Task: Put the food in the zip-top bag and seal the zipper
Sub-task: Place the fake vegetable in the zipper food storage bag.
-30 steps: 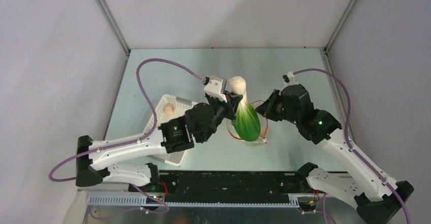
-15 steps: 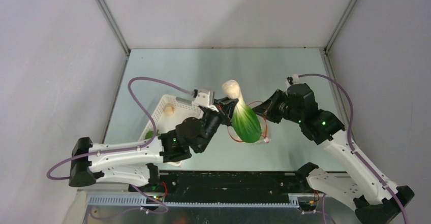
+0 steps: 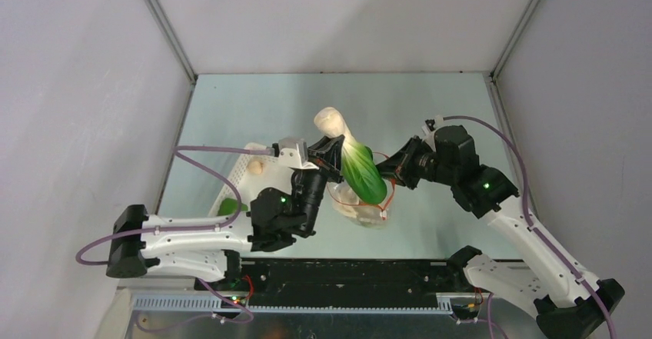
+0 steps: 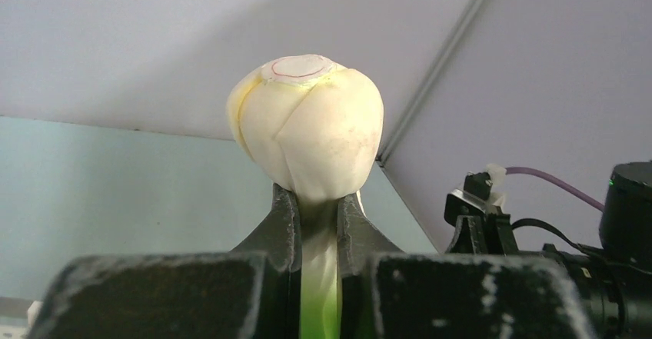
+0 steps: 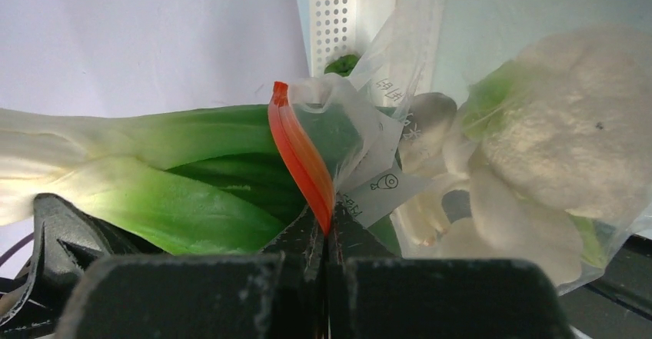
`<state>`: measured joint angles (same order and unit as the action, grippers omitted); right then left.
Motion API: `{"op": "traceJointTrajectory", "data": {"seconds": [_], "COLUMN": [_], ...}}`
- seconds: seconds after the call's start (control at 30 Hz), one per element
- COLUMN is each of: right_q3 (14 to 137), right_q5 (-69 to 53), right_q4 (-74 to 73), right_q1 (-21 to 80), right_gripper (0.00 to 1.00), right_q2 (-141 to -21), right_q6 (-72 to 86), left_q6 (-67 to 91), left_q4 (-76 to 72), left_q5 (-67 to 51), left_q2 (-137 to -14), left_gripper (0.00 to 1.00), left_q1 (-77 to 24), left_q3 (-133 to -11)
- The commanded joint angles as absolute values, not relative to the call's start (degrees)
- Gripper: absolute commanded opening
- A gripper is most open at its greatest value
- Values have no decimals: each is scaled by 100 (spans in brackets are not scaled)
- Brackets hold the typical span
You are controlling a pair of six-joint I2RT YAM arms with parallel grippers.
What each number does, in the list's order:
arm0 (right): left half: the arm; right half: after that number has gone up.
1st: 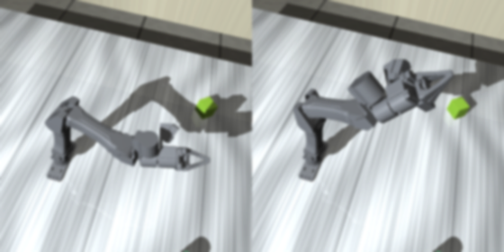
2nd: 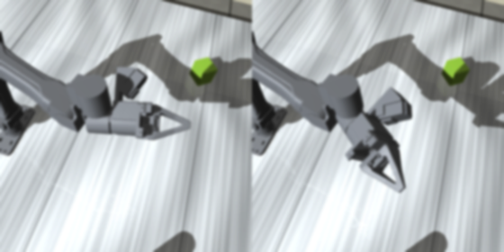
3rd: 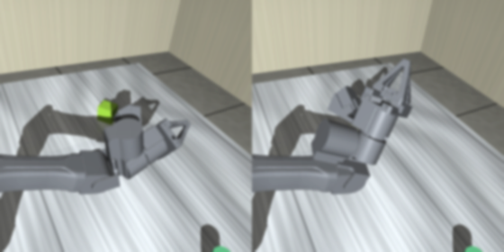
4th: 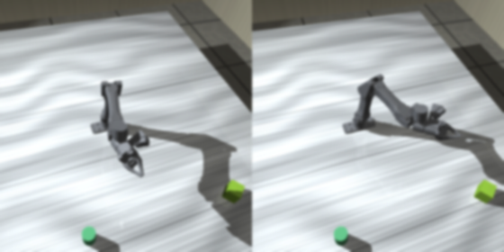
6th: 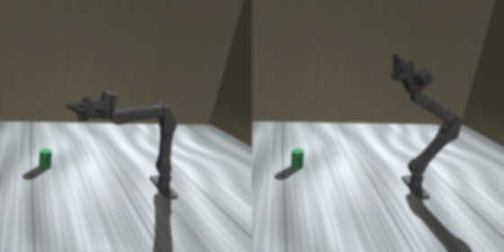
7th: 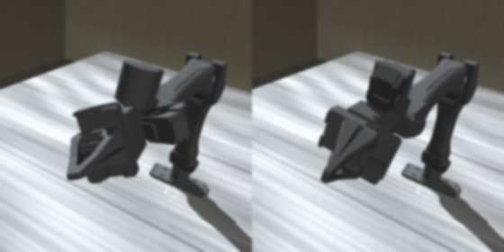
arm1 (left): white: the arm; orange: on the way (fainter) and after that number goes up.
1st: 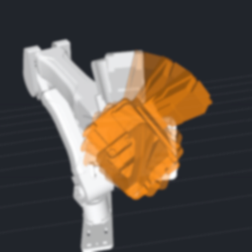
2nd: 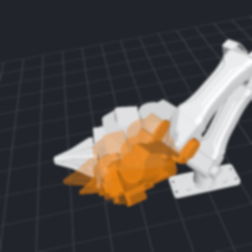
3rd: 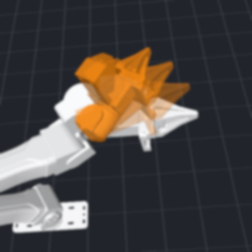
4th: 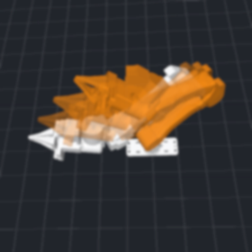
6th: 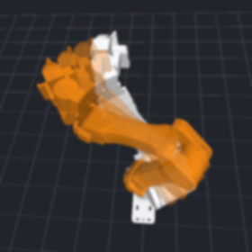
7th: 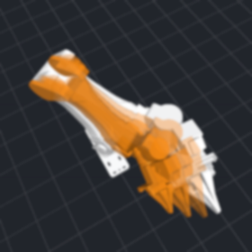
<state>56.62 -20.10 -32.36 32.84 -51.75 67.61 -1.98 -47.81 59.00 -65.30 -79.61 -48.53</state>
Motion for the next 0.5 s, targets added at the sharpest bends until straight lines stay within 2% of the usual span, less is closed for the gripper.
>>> {"op": "traceJointTrajectory", "data": {"seconds": [0.0, 0.23, 0.47], "right_q3": [5540, 5059, 4788], "right_q5": [-2639, -2875, -2639], "right_q4": [-2593, -1604, -1058], "right_q1": [3304, 3301, 3304], "right_gripper": [0, 0, 0], "right_q2": [-4978, -4813, -4628], "right_q6": [7142, 7982, 8701], "left_q6": [-721, -781, -1830], "left_q4": [-5538, -5900, -7472], "left_q5": [6627, 6511, 6587], "left_q2": [-6714, -6888, -7357], "left_gripper": [0, 0, 0], "left_q1": [-7970, -8014, -8395], "left_q3": [-4927, -4719, -4483]}}
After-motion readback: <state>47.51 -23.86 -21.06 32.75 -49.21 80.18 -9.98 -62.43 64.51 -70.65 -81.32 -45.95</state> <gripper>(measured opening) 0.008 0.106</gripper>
